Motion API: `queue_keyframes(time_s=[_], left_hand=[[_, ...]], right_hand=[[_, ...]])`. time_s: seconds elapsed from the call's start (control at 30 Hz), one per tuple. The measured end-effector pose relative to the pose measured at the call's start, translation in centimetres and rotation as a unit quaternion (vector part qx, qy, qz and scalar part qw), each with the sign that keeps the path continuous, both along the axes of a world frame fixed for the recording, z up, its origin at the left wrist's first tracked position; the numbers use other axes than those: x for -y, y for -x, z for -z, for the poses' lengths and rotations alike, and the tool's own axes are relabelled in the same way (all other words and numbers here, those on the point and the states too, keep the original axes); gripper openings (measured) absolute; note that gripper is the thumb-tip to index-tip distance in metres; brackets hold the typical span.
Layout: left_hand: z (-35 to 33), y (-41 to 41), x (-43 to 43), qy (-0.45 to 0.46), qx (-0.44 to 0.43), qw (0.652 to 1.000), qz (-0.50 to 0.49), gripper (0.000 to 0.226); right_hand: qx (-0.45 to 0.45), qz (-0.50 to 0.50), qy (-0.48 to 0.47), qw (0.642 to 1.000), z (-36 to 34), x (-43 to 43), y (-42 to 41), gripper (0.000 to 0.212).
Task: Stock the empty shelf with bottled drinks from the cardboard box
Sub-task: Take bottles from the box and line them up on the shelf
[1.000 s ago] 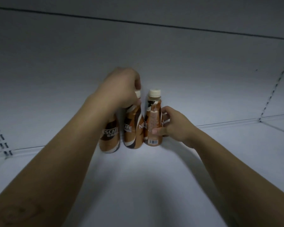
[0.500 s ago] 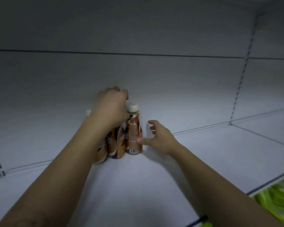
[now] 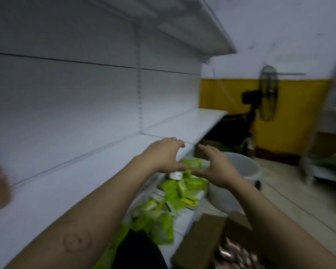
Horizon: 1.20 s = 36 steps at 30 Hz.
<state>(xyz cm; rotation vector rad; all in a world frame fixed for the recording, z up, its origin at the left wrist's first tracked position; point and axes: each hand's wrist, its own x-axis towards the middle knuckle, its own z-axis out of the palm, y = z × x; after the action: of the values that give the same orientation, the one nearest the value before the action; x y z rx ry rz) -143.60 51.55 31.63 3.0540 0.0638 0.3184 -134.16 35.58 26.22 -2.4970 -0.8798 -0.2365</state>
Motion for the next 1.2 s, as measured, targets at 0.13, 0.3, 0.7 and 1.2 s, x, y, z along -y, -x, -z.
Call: queue_keyframes(time_s=[0.13, 0.3, 0.7, 1.2], left_hand=[[6.0, -6.8, 7.1, 0.029, -0.054, 0.994, 0.088, 0.074], [15.8, -13.4, 14.7, 0.077, -0.172, 0.973, 0.135, 0.075], [41.5, -23.8, 19.9, 0.052, -0.469, 0.876, 0.098, 0.077], [64.0, -28.6, 17.9, 0.106, -0.469, 0.875, -0.063, 0.083]], right_hand=[[-0.076, 0.131, 0.025, 0.988, 5.3, 9.2, -2.5, 0.09], [-0.227, 0.232, 0.062, 0.944, 14.8, 17.6, -5.0, 0.089], [-0.529, 0.227, 0.059, 0.816, 37.9, 20.8, -10.9, 0.068], [-0.608, 0.481, -0.103, 0.623, 58.5, 16.0, -14.3, 0.078]])
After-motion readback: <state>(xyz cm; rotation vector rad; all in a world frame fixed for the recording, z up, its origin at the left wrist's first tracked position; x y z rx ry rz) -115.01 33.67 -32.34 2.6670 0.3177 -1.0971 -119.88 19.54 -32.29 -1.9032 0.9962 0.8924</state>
